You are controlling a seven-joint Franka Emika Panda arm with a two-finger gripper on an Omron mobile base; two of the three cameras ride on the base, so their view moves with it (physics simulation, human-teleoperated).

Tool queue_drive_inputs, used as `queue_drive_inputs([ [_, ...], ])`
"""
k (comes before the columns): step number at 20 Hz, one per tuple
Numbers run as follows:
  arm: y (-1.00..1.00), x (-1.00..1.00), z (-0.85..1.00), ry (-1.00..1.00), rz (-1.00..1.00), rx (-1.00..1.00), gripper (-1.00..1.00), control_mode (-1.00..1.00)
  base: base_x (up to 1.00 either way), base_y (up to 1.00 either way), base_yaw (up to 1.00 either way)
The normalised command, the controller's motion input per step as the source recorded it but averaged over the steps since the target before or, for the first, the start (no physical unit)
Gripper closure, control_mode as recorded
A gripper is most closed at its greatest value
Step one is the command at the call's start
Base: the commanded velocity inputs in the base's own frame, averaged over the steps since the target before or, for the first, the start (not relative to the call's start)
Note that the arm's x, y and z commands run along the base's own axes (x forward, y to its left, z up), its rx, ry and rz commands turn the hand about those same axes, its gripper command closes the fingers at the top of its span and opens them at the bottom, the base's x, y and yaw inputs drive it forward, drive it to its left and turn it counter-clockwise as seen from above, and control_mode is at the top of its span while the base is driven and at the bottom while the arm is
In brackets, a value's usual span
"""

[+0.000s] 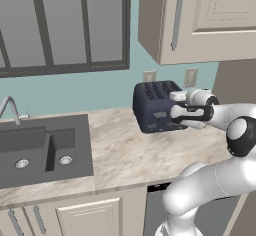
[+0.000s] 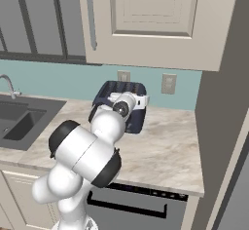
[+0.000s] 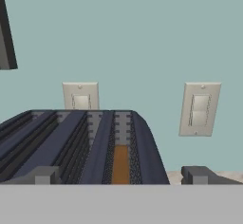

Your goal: Start the toaster. Once the lever pops up, take the bread to the plate on the dining counter.

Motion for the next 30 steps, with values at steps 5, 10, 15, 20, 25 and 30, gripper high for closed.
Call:
queue_drive_inputs([
  [5, 0.0, 0.0, 0.0, 0.0, 0.0, 0.0, -1.0, -1.0, 0.0, 0.0, 0.0],
  [10, 0.0, 0.0, 0.0, 0.0, 0.0, 0.0, -1.0, -1.0, 0.0, 0.0, 0.0],
  [15, 0.0, 0.0, 0.0, 0.0, 0.0, 0.0, -1.0, -1.0, 0.0, 0.0, 0.0],
  [20, 0.0, 0.0, 0.0, 0.0, 0.0, 0.0, -1.0, -1.0, 0.0, 0.0, 0.0],
  [25, 0.0, 0.0, 0.0, 0.0, 0.0, 0.0, -1.0, -1.0, 0.0, 0.0, 0.0],
  [30, 0.0, 0.0, 0.0, 0.0, 0.0, 0.0, -1.0, -1.0, 0.0, 0.0, 0.0],
])
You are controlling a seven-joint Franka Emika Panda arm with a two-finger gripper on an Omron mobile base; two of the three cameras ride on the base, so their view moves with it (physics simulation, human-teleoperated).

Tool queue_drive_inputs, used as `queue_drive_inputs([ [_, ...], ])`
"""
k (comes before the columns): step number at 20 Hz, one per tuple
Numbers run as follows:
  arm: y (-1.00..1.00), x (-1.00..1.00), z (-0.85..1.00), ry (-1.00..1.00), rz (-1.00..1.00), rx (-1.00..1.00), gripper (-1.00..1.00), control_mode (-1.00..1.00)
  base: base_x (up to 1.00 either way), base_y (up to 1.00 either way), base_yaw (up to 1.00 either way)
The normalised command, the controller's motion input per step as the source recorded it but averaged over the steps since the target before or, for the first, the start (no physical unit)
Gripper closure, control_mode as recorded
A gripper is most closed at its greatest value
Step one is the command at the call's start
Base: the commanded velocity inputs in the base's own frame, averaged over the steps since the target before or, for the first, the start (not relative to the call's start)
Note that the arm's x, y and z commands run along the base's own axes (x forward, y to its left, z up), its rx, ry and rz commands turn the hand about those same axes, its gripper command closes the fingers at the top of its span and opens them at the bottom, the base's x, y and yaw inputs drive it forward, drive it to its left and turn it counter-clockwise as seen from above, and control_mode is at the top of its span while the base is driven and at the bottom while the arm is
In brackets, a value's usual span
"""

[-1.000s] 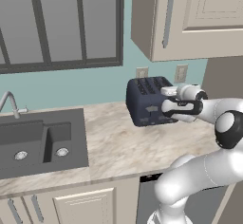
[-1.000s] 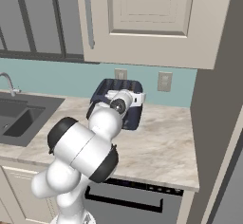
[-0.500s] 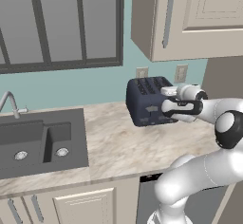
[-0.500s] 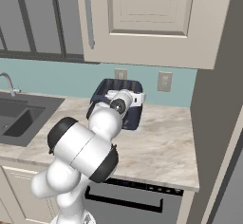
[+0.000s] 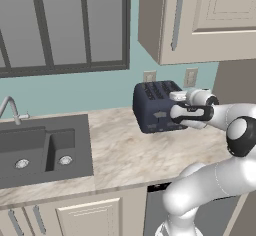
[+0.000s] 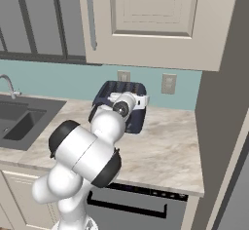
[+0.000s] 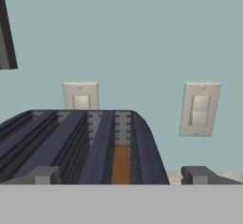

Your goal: Start the toaster. Once the lever pops up, take the bread to the plate on the dining counter.

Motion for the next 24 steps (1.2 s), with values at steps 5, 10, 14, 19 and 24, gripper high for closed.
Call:
queue_drive_inputs([
  [5, 0.0, 0.0, 0.0, 0.0, 0.0, 0.0, -1.0, -1.0, 0.0, 0.0, 0.0],
  [10, 0.0, 0.0, 0.0, 0.0, 0.0, 0.0, -1.0, -1.0, 0.0, 0.0, 0.0],
  [14, 0.0, 0.0, 0.0, 0.0, 0.0, 0.0, -1.0, -1.0, 0.0, 0.0, 0.0],
  [19, 0.0, 0.0, 0.0, 0.0, 0.0, 0.0, -1.0, -1.0, 0.0, 0.0, 0.0],
  [24, 0.0, 0.0, 0.0, 0.0, 0.0, 0.0, -1.0, -1.0, 0.0, 0.0, 0.0],
])
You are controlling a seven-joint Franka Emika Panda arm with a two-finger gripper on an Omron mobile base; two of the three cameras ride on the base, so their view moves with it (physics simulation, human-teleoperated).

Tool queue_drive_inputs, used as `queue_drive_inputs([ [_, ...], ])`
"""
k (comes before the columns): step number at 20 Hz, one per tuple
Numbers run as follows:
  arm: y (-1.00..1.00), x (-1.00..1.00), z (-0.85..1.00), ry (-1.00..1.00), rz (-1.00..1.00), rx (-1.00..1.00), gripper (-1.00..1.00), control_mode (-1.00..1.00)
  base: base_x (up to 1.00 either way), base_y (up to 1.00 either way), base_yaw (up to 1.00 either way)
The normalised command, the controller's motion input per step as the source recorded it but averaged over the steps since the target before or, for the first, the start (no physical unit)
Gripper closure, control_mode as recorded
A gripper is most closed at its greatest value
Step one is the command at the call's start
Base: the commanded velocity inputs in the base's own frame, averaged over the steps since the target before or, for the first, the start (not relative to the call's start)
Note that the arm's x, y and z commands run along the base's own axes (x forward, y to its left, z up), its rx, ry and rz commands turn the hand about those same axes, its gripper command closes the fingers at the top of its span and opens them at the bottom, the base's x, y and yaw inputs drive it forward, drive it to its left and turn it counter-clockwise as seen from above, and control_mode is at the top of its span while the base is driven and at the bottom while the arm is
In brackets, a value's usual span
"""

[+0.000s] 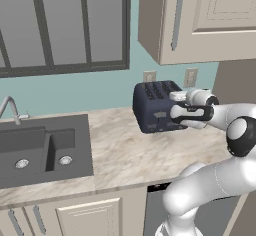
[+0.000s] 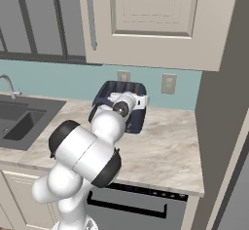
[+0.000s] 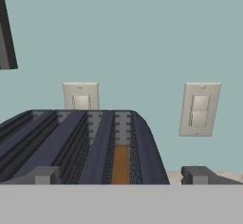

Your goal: Start the toaster. Once the lever pops up, take the bread to the plate on the dining counter.

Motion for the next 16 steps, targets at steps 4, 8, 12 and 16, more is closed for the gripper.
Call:
queue_drive_inputs([
  [4, 0.0, 0.0, 0.0, 0.0, 0.0, 0.0, -1.0, -1.0, 0.0, 0.0, 0.0],
  [8, 0.0, 0.0, 0.0, 0.0, 0.0, 0.0, -1.0, -1.0, 0.0, 0.0, 0.0],
  [12, 0.0, 0.0, 0.0, 0.0, 0.0, 0.0, -1.0, -1.0, 0.0, 0.0, 0.0],
  [16, 0.0, 0.0, 0.0, 0.0, 0.0, 0.0, -1.0, -1.0, 0.0, 0.0, 0.0],
])
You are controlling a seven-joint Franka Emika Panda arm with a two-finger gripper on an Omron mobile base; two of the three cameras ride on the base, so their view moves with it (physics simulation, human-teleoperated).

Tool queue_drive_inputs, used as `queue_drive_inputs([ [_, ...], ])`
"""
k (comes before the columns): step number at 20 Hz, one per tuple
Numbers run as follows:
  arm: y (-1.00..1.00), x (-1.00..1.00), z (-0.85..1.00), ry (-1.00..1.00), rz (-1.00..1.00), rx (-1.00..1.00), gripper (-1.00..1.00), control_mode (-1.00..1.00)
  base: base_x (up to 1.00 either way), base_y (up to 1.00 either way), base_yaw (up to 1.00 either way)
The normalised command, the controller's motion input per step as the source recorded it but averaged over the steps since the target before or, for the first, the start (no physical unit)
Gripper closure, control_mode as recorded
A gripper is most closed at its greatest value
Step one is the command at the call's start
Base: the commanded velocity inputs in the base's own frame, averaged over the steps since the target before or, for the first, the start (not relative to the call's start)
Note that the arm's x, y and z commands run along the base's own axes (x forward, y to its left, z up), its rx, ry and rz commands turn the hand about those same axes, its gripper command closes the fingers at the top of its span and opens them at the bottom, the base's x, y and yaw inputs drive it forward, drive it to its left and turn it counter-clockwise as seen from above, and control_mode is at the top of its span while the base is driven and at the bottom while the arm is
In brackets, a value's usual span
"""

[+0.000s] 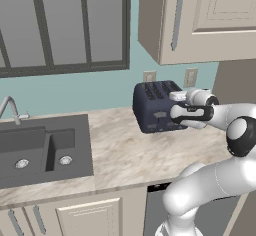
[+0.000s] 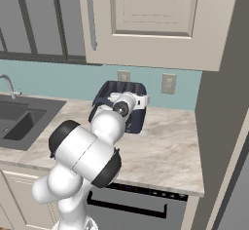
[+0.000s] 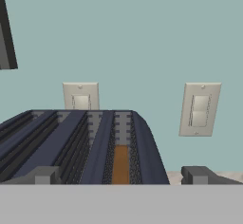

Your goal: Start the toaster. Once the lever pops up, take the bread to the plate on the dining counter.

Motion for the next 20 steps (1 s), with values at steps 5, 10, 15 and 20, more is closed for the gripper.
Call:
queue_drive_inputs([
  [5, 0.0, 0.0, 0.0, 0.0, 0.0, 0.0, -1.0, -1.0, 0.0, 0.0, 0.0],
  [10, 0.0, 0.0, 0.0, 0.0, 0.0, 0.0, -1.0, -1.0, 0.0, 0.0, 0.0],
  [15, 0.0, 0.0, 0.0, 0.0, 0.0, 0.0, -1.0, -1.0, 0.0, 0.0, 0.0],
  [20, 0.0, 0.0, 0.0, 0.0, 0.0, 0.0, -1.0, -1.0, 0.0, 0.0, 0.0],
])
